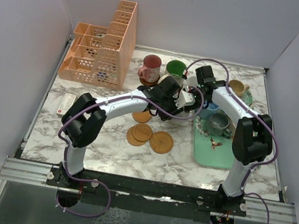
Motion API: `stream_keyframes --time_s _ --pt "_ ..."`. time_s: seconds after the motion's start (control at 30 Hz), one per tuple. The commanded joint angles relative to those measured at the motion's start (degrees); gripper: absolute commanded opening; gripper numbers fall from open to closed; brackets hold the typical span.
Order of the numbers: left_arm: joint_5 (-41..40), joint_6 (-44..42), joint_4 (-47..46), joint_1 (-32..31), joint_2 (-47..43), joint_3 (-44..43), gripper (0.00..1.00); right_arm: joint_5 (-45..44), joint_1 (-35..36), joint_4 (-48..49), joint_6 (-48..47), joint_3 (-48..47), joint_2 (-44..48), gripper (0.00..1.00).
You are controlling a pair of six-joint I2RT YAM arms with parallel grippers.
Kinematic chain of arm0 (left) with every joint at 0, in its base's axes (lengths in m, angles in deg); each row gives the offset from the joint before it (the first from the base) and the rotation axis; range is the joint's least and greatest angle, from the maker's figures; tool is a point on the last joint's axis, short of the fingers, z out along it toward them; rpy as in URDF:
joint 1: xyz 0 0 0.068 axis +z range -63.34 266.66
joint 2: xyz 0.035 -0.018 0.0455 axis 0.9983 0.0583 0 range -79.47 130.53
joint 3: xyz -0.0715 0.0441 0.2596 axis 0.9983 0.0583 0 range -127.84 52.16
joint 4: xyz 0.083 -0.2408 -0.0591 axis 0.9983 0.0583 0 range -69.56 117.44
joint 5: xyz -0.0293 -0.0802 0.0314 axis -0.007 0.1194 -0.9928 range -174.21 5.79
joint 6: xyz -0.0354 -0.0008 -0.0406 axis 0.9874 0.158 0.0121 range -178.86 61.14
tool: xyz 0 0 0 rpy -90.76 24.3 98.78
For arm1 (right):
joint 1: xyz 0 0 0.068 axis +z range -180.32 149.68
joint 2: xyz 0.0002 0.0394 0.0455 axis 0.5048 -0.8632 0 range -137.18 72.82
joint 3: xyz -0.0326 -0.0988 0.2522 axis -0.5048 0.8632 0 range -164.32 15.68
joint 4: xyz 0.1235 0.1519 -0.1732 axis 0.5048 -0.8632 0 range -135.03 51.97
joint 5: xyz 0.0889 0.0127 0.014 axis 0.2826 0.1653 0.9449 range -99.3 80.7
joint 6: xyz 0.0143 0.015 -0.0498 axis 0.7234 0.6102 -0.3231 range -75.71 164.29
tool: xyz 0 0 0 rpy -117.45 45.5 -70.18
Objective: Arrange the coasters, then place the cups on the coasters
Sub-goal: Pick up the cup at the center of the board.
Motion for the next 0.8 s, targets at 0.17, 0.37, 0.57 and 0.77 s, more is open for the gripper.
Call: stream_keyframes --time_s 0.17,0.37,0.57,0.77 --pt "1.15 -0.94 1.30 -0.62 1.93 -1.99 0.13 4.48 0.61 0.86 0.67 -1.88 4.49 0.01" --pt "1.91 -2.88 1.27 -0.44 1.48 -1.72 0.00 5.92 0.57 -1.12 0.06 -3.21 4.38 0.06" --pt "3.77 -1.81 -1.85 1.53 -0.43 0.17 0.00 6.11 0.52 -3.80 -0.44 -5.44 4.28 0.22" --pt "6.55 -0.99 -5.70 4.83 -3.50 2.76 0.00 7.85 0.49 -6.49 -0.79 -7.93 3.96 0.30"
